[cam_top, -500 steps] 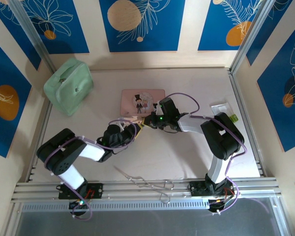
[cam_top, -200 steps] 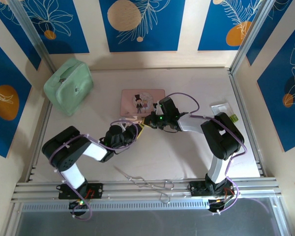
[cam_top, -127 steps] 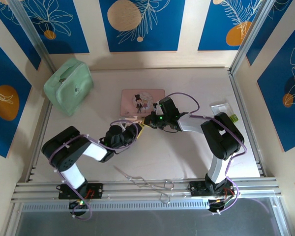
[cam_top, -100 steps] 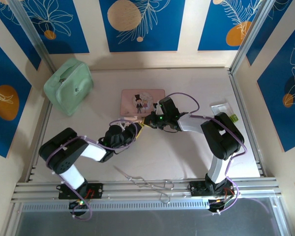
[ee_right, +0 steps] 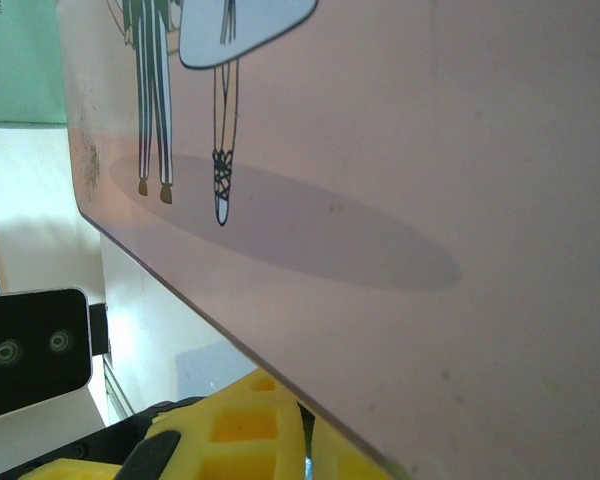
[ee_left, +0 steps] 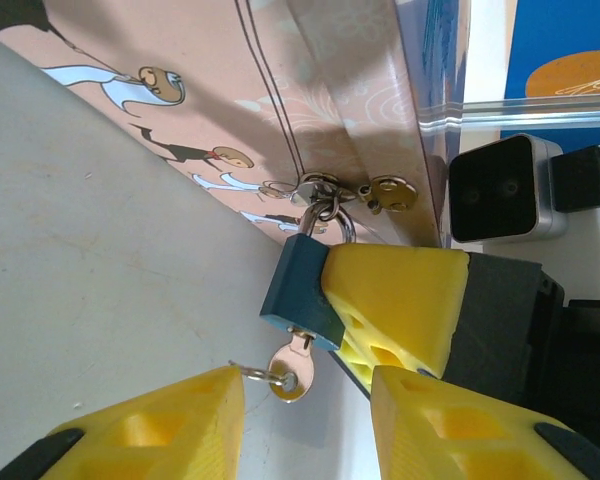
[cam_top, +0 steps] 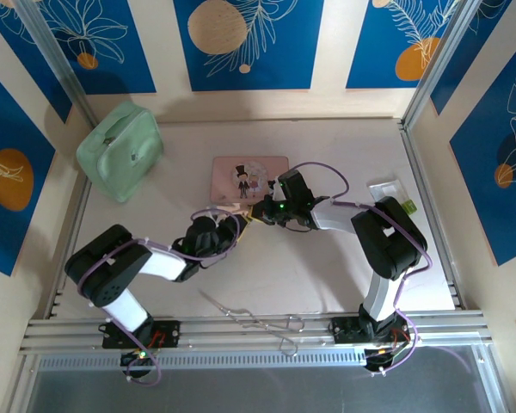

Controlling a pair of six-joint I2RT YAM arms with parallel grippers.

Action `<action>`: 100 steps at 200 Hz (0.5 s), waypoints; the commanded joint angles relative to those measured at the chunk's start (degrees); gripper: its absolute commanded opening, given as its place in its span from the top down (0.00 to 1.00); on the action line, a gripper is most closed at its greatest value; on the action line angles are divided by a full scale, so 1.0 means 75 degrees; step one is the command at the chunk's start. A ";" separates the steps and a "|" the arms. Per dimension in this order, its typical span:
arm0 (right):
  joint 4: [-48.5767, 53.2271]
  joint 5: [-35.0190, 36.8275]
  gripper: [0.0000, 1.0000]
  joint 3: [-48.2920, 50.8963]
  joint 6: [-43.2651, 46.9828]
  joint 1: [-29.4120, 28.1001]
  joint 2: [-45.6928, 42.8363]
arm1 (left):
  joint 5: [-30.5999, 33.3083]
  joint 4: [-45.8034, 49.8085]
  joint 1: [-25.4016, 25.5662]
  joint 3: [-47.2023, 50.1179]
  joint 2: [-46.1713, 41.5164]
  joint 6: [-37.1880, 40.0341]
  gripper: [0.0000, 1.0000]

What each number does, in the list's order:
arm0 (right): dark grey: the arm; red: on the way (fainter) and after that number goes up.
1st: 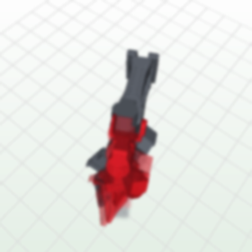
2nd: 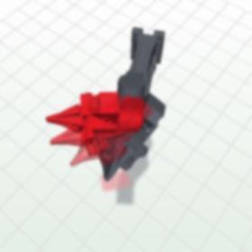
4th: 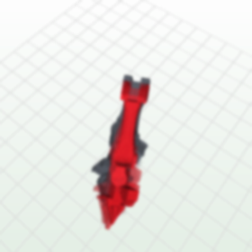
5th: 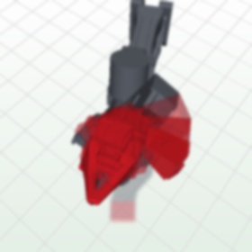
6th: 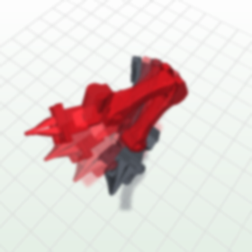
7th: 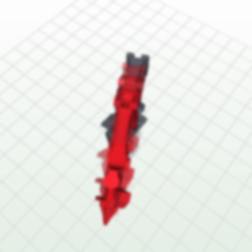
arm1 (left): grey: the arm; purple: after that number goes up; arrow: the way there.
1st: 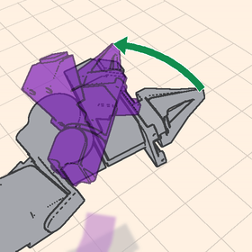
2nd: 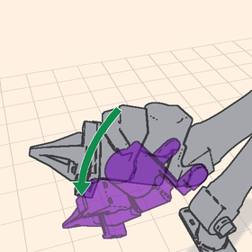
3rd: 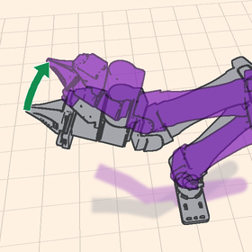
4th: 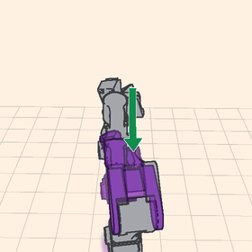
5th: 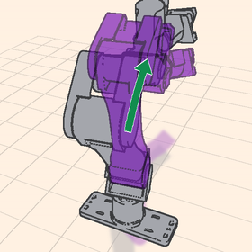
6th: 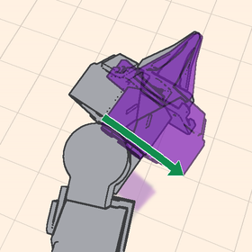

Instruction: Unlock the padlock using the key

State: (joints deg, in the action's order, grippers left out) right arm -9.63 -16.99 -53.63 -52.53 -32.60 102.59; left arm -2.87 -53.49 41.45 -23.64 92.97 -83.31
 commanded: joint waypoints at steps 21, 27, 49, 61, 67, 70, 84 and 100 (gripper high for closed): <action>0.0746 -0.0871 1.00 0.0101 -0.0739 -0.0048 0.0317 | 0.0114 -0.0054 0.0117 -0.0269 0.0235 0.0098 0.65; 0.0738 -0.0875 1.00 0.0107 -0.0747 -0.0048 0.0324 | 0.0114 -0.0040 0.0131 -0.0270 0.0254 0.0104 0.65; 0.0634 -0.0893 1.00 0.0135 -0.0791 -0.0058 0.0360 | 0.0099 -0.0126 0.0190 -0.0276 0.0369 0.0070 0.67; 0.0553 -0.0911 1.00 0.0174 -0.0829 -0.0060 0.0384 | 0.0147 -0.0165 0.0224 -0.0242 0.0406 0.0048 0.67; 0.0529 -0.0922 1.00 0.0176 -0.0846 -0.0060 0.0393 | 0.0171 -0.0179 0.0238 -0.0235 0.0416 0.0035 0.67; 0.0520 -0.0932 1.00 0.0183 -0.0853 -0.0060 0.0396 | 0.0188 -0.0199 0.0244 -0.0232 0.0418 0.0040 0.67; 0.0507 -0.0928 1.00 0.0187 -0.0859 -0.0083 0.0414 | 0.0219 -0.0247 0.0233 -0.0212 0.0442 0.0025 0.71; 0.0504 -0.0922 1.00 0.0186 -0.0847 -0.0095 0.0420 | 0.0243 -0.0240 0.0239 -0.0233 0.0441 0.0044 0.75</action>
State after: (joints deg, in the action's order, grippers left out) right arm -10.63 -17.26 -53.63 -52.99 -32.67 102.89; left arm -2.46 -53.65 42.70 -24.86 95.64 -83.53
